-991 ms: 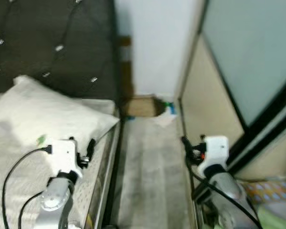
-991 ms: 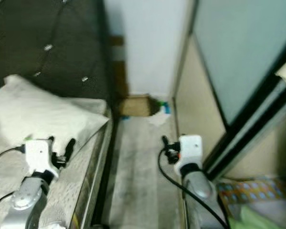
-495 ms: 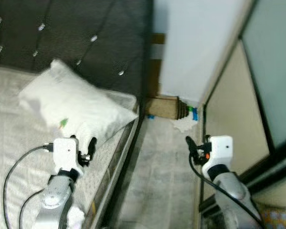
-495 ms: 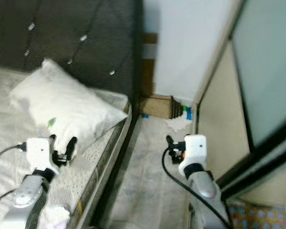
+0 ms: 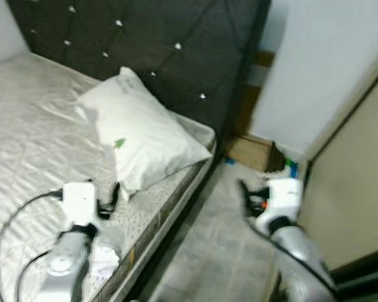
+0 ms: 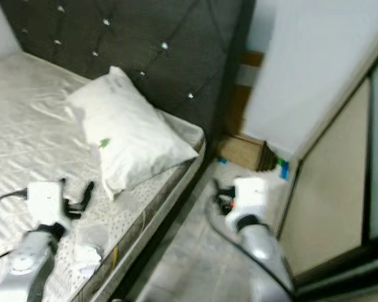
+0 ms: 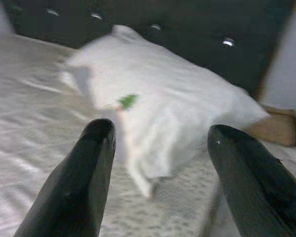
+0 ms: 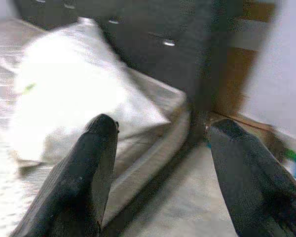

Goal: Clean up the room

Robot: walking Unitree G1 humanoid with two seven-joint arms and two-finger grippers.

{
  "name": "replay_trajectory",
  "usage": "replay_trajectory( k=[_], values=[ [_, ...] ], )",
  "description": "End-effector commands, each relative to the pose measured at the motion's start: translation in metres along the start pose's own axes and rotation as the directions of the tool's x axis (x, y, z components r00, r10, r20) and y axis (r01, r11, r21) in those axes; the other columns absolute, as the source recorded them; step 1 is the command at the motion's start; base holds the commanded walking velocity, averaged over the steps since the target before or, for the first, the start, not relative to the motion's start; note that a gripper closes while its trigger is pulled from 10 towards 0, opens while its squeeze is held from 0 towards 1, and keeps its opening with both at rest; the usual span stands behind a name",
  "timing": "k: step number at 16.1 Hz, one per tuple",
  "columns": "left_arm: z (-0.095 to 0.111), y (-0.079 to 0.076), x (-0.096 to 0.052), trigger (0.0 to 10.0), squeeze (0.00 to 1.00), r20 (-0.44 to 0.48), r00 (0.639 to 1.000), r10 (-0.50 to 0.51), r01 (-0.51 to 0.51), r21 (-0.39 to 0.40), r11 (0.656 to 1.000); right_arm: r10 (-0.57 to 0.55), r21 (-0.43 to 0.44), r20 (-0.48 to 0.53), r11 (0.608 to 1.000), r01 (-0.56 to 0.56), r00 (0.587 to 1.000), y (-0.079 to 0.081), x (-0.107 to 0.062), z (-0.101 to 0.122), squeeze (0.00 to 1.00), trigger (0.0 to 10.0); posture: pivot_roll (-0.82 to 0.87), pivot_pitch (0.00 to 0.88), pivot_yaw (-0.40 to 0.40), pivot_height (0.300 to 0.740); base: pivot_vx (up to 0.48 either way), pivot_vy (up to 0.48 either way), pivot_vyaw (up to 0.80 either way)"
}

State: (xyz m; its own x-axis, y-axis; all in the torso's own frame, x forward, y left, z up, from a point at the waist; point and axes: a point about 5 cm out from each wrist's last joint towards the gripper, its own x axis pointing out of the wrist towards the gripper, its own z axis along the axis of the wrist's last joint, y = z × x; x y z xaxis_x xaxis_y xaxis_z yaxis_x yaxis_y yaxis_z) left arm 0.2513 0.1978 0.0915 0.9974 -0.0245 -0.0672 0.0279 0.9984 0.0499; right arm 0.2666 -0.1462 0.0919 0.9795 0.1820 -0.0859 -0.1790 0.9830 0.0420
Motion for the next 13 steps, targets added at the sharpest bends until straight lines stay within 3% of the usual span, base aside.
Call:
replay_trajectory(
  k=[1, 13],
  values=[
    [-0.0016, -0.0058, -0.0010, 10.0, 0.00, -0.006, 1.000, -0.020, 0.020, -0.013, 1.000, -0.024, -0.011, -0.020, 1.000, 0.023, 1.000, -0.0098, -0.0031, -0.0028, 0.00, 10.0, -0.08, 0.122, -0.068, 0.740, 0.000, 0.000, 0.79],
    [-0.0017, -0.0063, 0.0009, 10.0, 0.00, -0.007, 1.000, -0.021, 0.021, -0.014, 1.000, -0.023, -0.005, -0.021, 1.000, 0.022, 1.000, -0.0102, -0.0014, -0.0026, 0.00, 10.0, -0.08, 0.117, -0.069, 0.740, 0.000, 0.000, 0.79]
  ],
)
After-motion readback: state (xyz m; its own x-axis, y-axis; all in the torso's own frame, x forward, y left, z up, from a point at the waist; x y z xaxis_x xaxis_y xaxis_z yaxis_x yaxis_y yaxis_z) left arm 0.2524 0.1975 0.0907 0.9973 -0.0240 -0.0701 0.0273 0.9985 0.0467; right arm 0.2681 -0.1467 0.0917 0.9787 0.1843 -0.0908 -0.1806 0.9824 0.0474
